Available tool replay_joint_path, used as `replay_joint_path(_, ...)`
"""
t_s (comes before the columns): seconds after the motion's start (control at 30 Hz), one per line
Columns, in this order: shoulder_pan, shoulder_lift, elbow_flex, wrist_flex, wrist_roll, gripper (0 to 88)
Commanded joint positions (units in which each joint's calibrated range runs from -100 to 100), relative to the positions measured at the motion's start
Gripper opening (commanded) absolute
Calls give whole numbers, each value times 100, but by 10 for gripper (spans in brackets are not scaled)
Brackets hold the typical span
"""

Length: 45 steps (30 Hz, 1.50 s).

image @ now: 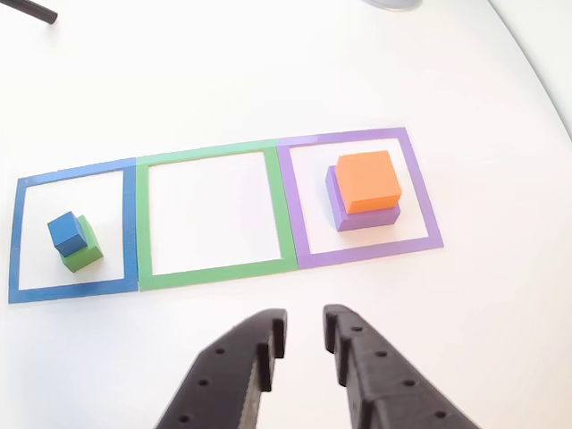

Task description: Tower of hanoi

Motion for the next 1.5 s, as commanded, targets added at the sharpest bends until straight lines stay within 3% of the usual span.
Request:
replay_joint_path(0.0, 475, -162, 393, -252, 0, 16)
replay_joint_path(0.1, 868, -275, 947, -624, 0, 48)
replay_joint_path(0.17, 1050, -275, 1293, -851, 0, 188)
replay_joint_path(0.27, 1107, -258, 1984, -1483, 0, 293)
replay_joint_path(0.6, 1453, -218, 5157, -5377, 0, 418)
replay_joint_path(1.1, 2459, 864, 7420, -9628, 0, 452)
replay_joint_path(1.47, 2555, 3496, 7538, -12689, 0, 461)
